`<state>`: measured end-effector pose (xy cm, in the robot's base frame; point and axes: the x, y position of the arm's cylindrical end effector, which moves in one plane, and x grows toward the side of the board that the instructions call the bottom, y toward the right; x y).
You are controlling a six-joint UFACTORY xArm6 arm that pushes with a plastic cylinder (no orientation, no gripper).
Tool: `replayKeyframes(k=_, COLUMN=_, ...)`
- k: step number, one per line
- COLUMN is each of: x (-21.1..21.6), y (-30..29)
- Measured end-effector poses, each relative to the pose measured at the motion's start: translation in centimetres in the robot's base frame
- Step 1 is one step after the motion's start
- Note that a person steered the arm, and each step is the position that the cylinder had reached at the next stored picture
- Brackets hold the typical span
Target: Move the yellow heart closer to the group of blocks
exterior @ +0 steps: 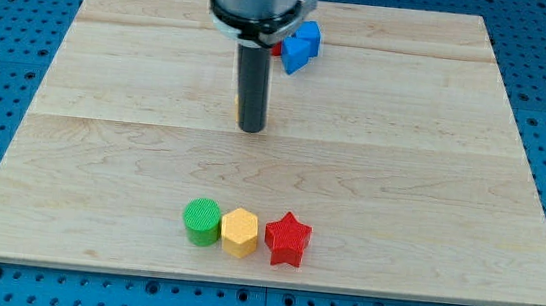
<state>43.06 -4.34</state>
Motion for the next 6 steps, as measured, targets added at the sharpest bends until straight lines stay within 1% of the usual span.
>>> replayKeyframes(k=1, x=-1.2, y=-1.3)
replayKeyframes(k=2, x=-2.6, y=-0.4)
replayKeyframes(k=4, x=-3.7, y=0.4)
replayKeyframes(k=5, x=-3.9, y=3.4)
replayKeyframes(k=6, x=-6.2, y=3.5)
